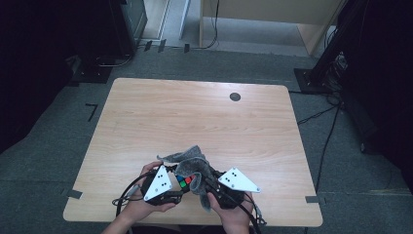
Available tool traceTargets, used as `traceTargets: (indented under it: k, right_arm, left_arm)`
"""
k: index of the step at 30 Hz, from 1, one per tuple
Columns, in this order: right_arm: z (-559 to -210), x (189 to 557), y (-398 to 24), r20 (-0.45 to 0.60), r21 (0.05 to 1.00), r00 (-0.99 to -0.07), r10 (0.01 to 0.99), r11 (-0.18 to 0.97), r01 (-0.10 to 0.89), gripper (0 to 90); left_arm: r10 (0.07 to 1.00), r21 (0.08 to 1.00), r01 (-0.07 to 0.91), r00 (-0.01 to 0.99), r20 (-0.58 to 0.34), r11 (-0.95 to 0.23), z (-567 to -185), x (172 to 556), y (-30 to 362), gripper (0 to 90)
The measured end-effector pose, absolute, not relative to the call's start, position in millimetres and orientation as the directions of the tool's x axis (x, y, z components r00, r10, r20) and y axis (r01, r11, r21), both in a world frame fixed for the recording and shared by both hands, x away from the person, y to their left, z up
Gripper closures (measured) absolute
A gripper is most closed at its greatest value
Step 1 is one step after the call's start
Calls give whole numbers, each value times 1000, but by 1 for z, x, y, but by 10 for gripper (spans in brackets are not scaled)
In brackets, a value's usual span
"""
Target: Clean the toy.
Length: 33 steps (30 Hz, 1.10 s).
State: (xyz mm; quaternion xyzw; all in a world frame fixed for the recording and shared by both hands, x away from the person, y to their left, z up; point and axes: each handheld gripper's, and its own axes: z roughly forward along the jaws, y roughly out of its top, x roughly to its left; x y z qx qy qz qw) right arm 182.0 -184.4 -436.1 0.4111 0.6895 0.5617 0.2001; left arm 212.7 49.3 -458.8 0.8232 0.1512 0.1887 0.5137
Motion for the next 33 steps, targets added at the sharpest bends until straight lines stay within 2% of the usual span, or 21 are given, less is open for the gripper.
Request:
traceTargets:
  k: [5,8,11,13,15,20,24,27,30,33]
  right_arm:
    - [-451,197,-195,227,889,-543,809,56,455,758]
    - [-442,192,-200,260,913,-553,791,-15,408,757]
    - [-432,185,-193,234,935,-608,759,-4,355,756]
    - [-436,185,-188,224,935,-613,758,10,353,758]
    - [-443,191,-191,249,915,-601,760,20,404,758]
    - [-460,202,-208,240,897,-546,802,31,441,758]
    - [-462,198,-193,225,921,-642,733,55,385,758]
    - [-460,188,-169,165,940,-719,675,112,321,765]
    - [-463,179,-151,61,938,-770,635,228,262,765]
    - [-466,177,-146,24,929,-799,601,281,239,763]
  left_arm:
    - [433,932,45,893,124,-360,-454,214,58,342]
    - [438,926,42,888,137,-374,-455,214,57,342]
    - [429,927,44,894,129,-372,-455,213,56,342]
    - [438,922,38,887,147,-385,-454,213,56,342]
    - [449,924,42,882,144,-379,-453,214,59,342]
    - [487,972,91,873,26,-215,-439,221,78,342]
    - [470,980,148,880,-69,-134,-438,225,82,342]
    - [462,979,153,884,-75,-135,-438,224,79,342]
    - [464,979,165,881,-92,-119,-436,225,83,342]
    - [472,979,172,876,-100,-111,-434,227,86,342]
